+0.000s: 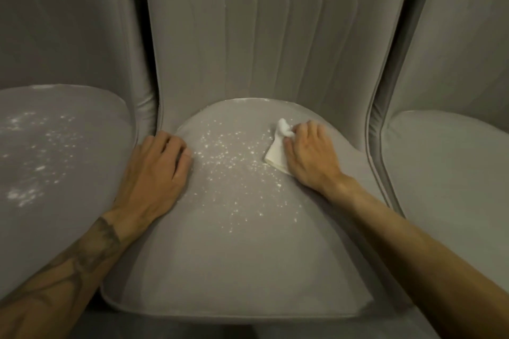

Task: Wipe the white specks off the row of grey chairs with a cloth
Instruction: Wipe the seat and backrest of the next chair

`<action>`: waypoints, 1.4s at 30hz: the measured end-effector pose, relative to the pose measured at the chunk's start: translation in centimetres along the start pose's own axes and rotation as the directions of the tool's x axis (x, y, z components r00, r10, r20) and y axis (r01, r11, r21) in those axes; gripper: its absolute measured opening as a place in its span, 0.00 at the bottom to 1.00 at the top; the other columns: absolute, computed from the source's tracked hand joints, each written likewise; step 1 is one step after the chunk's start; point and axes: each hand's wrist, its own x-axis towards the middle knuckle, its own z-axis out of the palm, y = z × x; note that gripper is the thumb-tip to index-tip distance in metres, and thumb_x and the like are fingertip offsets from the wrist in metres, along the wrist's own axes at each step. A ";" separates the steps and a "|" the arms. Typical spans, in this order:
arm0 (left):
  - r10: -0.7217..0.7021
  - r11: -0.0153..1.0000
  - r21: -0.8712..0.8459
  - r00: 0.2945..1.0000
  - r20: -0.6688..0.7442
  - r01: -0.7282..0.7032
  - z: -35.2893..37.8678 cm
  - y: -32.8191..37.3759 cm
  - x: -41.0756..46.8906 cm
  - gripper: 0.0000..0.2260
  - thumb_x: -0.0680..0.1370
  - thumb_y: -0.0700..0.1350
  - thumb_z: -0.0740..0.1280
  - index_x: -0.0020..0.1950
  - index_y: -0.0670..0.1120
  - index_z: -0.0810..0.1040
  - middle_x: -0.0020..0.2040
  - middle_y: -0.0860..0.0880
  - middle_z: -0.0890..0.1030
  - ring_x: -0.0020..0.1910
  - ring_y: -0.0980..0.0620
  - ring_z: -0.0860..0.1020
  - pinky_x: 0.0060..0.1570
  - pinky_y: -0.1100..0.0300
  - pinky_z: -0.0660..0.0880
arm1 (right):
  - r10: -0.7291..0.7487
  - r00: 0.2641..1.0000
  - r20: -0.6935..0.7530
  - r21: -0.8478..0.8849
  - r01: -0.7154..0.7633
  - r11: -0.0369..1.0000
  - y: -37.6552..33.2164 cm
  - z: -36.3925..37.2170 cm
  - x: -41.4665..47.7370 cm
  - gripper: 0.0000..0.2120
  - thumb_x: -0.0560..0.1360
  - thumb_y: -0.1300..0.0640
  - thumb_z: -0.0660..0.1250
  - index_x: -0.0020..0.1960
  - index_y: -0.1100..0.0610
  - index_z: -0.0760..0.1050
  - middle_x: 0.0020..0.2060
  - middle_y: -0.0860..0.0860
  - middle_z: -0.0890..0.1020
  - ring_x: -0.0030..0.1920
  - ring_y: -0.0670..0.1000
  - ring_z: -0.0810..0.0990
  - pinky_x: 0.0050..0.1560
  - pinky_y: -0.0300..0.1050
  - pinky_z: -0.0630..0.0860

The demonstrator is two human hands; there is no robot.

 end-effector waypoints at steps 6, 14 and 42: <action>-0.089 0.996 0.013 0.996 0.024 0.089 0.2 0.0 -0.2 0.08 0.83 0.47 0.58 0.55 0.46 0.75 0.54 0.45 0.77 0.49 0.45 0.70 0.49 0.49 0.66 | 0.310 0.951 0.007 -0.019 -0.309 0.951 2.7 -0.7 3.8 0.17 0.83 0.53 0.52 0.60 0.65 0.70 0.58 0.64 0.74 0.56 0.63 0.72 0.54 0.58 0.68; -0.117 0.990 0.085 0.989 0.085 0.110 -0.5 0.8 -0.2 0.12 0.83 0.49 0.55 0.57 0.46 0.75 0.58 0.44 0.77 0.51 0.41 0.72 0.50 0.44 0.70 | 0.017 0.997 0.073 0.055 -0.021 0.998 -2.3 -0.2 3.4 0.16 0.85 0.50 0.49 0.61 0.58 0.69 0.57 0.57 0.74 0.55 0.58 0.71 0.57 0.53 0.66; -0.100 0.977 0.202 0.986 0.134 0.071 -1.4 1.1 -0.4 0.15 0.84 0.49 0.51 0.54 0.44 0.75 0.51 0.41 0.76 0.47 0.40 0.73 0.48 0.41 0.71 | 0.090 0.993 0.076 0.006 -0.091 0.996 -3.6 -0.8 2.8 0.15 0.85 0.52 0.53 0.58 0.62 0.71 0.56 0.61 0.74 0.55 0.62 0.72 0.57 0.57 0.66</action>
